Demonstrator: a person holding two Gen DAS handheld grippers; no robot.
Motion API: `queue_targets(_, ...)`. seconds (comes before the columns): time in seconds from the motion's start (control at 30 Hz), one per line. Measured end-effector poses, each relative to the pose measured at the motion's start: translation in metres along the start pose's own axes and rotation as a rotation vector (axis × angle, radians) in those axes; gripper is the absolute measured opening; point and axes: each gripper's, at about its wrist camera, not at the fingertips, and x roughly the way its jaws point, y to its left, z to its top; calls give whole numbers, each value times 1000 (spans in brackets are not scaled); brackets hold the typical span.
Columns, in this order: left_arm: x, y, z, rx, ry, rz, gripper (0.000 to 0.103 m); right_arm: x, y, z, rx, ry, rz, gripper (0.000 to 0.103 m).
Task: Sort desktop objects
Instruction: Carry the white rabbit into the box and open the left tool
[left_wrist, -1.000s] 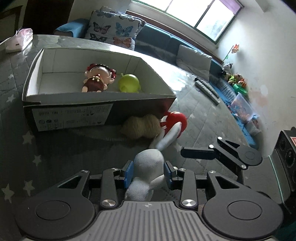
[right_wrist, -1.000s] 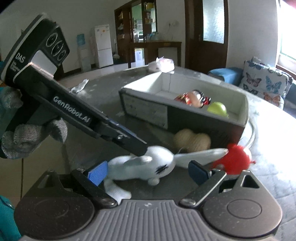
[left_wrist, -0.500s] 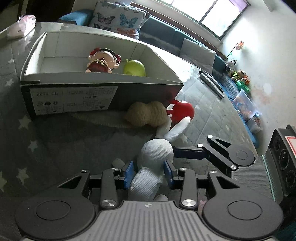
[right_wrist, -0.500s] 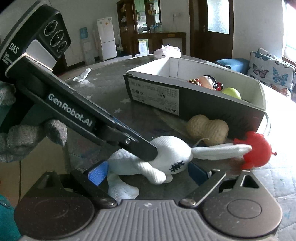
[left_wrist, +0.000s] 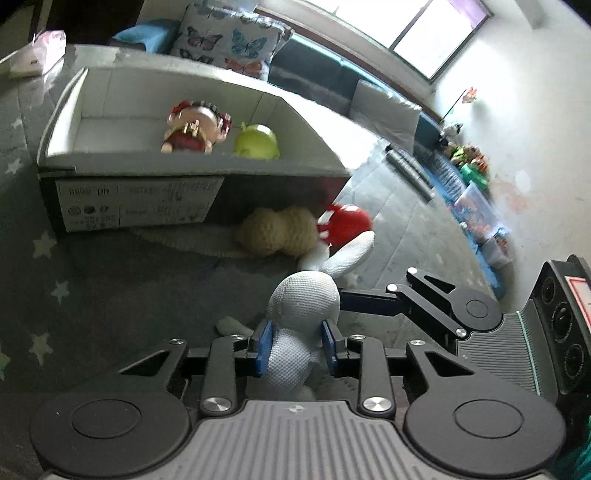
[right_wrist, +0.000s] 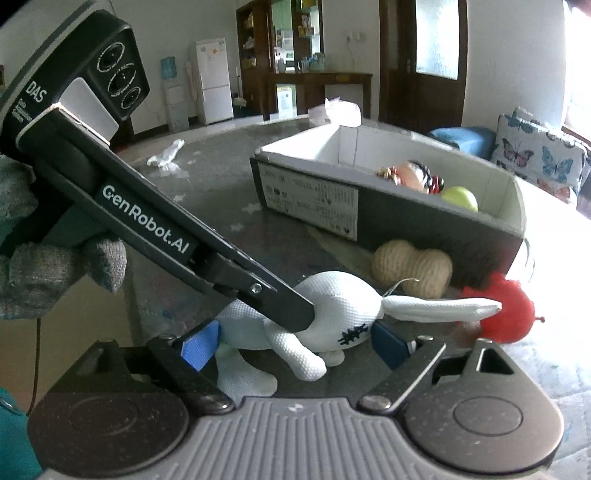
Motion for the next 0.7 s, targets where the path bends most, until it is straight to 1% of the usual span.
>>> queue_targets(0.1,-13,-3,6,-1,-38,-9,31,-6,2,7,-15,-21,-6,90)
queue_targets(0.23,-31,-7,21,3,-99,-4,31,-13,1,27,-50,-59,-17,90)
queue_targets(0.37,-45,-7,41,5,-162,7,31,-14,-2,55,-95,-101,-31,90)
queue_targets(0.5,-52,-2,63,-3,-205,22,31,-7,-7,80,-134,-125,-36,90)
queue_targets(0.7,-52,12,97,-23,-243,52,31,14,-17,116,-181,-140,-43,90)
